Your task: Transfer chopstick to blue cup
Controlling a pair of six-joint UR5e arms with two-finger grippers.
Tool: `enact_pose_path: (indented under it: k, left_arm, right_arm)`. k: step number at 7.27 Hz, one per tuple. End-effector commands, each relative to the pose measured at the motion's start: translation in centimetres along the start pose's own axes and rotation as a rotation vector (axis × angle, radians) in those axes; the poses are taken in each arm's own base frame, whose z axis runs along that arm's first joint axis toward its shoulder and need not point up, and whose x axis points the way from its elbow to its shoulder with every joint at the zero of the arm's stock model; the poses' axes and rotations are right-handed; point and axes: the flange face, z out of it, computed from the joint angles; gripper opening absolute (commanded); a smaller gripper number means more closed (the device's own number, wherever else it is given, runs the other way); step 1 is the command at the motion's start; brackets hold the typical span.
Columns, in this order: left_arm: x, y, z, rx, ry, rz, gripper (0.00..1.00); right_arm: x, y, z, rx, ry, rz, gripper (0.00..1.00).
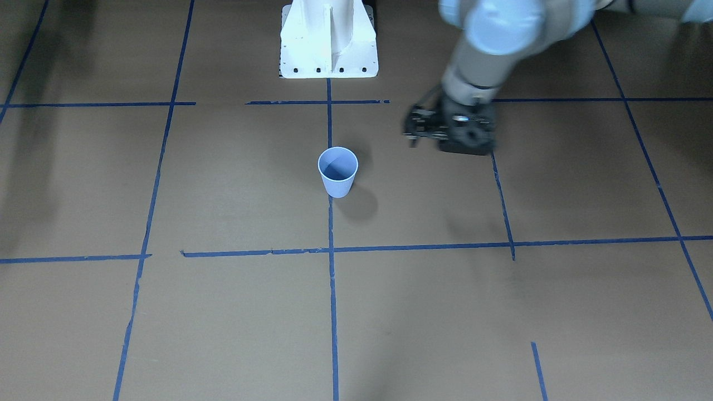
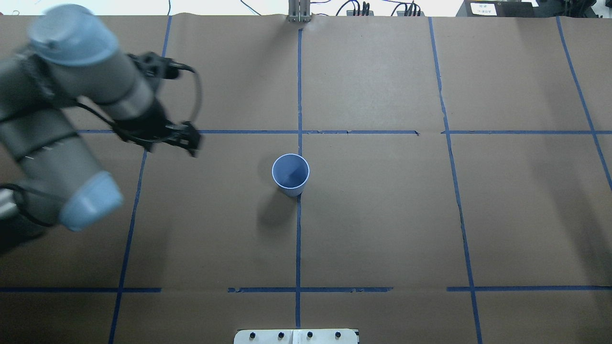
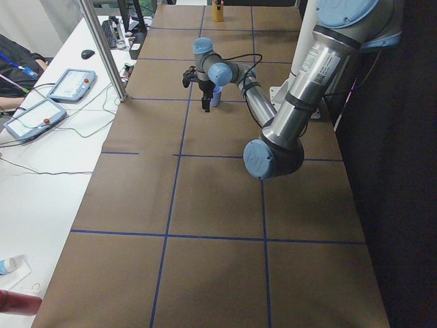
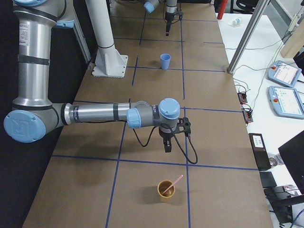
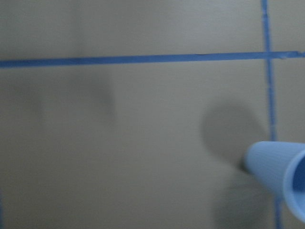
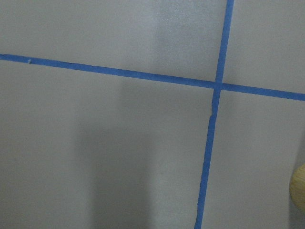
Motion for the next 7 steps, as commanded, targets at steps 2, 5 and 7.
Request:
enact_pose_path:
  k: [2,5,7]
  left_arm:
    - [-29.4,0.0,-2.9,-0.059,0.006,0.166,1.0]
    - [-49.3,7.7,-2.6,-0.087,0.002,0.005,1.0]
    - [-49.2,7.4,-3.0,-0.025,-0.026,0.075,1.0]
  right_arm:
    - [-1.3,-0.4,-0.1,0.058,-0.026,-0.014,1.0]
    - [-0.4,0.6,0.7,0.04,-0.014,0.001,1.0]
    - [3.6,5.1,3.5,0.028,0.021,0.001,1.0]
